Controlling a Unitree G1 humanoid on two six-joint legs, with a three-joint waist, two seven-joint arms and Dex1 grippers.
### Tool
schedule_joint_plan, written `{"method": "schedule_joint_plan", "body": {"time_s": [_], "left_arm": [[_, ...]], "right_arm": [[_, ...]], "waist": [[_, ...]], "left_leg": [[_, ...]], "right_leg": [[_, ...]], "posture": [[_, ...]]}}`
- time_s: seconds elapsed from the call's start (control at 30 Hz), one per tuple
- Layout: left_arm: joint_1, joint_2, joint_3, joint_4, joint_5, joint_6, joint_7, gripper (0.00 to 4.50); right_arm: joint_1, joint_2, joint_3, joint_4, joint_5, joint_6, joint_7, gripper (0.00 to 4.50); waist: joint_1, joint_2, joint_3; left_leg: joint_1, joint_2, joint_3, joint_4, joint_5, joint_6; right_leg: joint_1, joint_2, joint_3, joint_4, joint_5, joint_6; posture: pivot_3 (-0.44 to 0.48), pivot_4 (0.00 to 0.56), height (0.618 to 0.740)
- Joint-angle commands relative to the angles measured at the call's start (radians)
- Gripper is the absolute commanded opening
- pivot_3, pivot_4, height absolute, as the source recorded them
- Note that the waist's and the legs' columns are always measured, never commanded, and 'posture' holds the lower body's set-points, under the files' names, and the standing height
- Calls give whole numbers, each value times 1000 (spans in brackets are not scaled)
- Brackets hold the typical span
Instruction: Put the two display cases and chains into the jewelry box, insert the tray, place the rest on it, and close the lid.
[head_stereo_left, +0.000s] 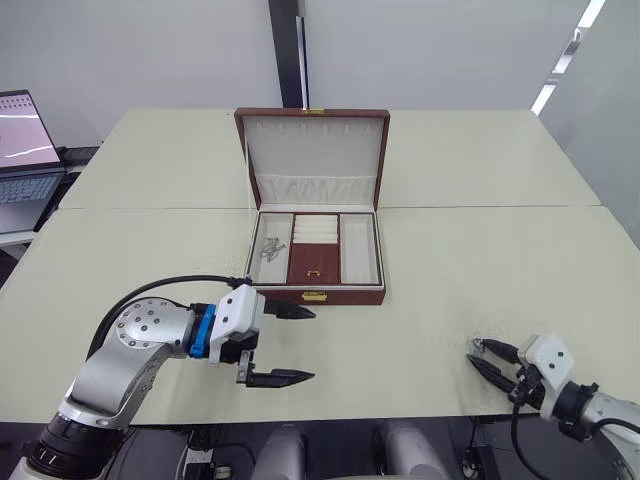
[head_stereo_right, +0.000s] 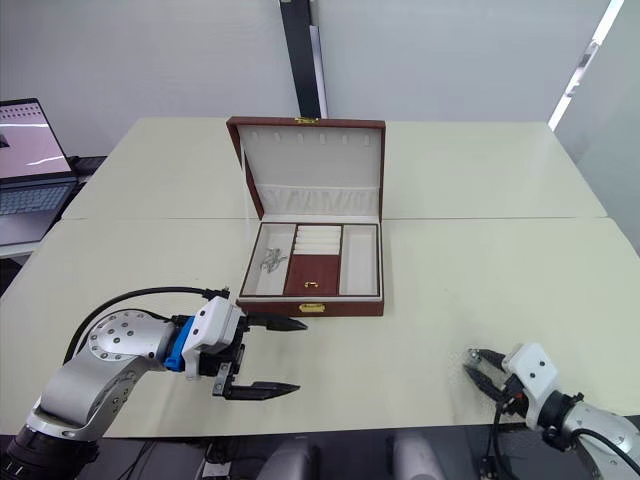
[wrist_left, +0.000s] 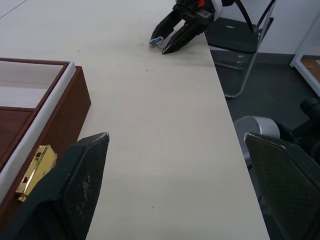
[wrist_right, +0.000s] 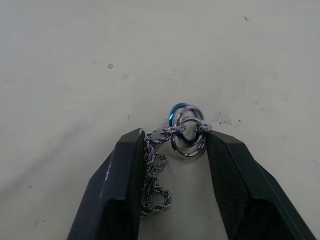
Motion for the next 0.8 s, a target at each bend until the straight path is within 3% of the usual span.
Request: {"method": "schedule_joint_plan", "body": {"time_s": [0.03, 0.27, 0.8], "left_arm": [[-1, 1, 1, -31, -1, 1, 7, 4500], [-3, -4, -5, -36, 3, 3, 22, 4500], [3, -20, -10, -39, -3, 4, 59, 4500]], "right_arm": [[7, -5, 25, 44, -22, 26, -5, 1218], [-18, -2, 22, 54, -17, 13, -14, 41], [-104, -9, -59, -54, 179, 94, 12, 14]], "waist": [[0, 0, 0], [-1, -1, -1], [-2, 4, 2]], "left_leg": [[0, 0, 0, 0, 0, 0], [1, 0, 0, 0, 0, 0], [1, 0, 1, 0, 0, 0]], "right_leg": [[0, 0, 0, 0, 0, 0], [0, 0, 0, 0, 0, 0], [0, 1, 1, 0, 0, 0]], "posture": [[0, 150, 740], [0, 150, 740], [0, 150, 740]]}}
